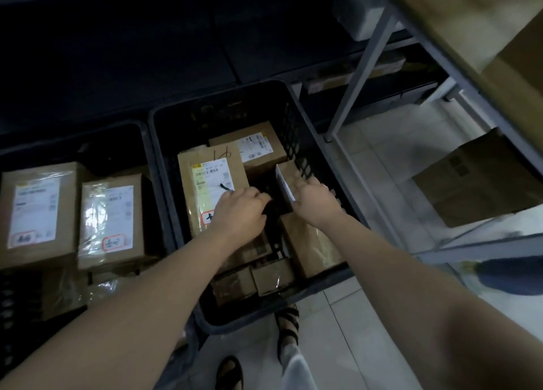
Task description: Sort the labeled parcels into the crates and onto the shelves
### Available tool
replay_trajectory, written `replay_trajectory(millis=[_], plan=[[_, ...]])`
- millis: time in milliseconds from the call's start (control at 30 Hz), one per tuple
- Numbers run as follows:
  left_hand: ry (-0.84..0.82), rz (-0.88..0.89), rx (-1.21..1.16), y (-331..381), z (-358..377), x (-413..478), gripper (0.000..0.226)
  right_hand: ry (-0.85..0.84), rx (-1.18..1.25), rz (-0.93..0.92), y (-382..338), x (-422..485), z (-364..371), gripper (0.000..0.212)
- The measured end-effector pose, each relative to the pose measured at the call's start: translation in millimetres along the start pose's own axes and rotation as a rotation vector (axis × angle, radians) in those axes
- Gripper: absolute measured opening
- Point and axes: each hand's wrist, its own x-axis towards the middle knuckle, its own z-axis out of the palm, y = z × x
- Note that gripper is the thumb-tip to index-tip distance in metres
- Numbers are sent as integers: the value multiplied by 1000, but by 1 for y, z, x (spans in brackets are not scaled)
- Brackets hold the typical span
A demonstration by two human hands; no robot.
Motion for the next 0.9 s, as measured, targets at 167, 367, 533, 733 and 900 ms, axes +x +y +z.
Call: replay_trajectory(millis=[167, 367, 533, 733, 900], plan=[[72, -131, 65, -28, -2, 50, 50, -70, -19, 11, -2, 60, -5, 44], [131, -270, 81, -59, 16, 87, 47, -130, -60, 7, -9, 131, 15, 45], [271, -297, 33, -69, 36, 103, 44, -171, -187, 51, -4, 168, 32, 64], [325, -304, 15, -70, 45, 105, 45, -177, -289, 42, -4, 180, 46, 60], [318, -311, 19, -67, 47, 103, 41, -219, -145, 117, -9, 182, 42, 46]])
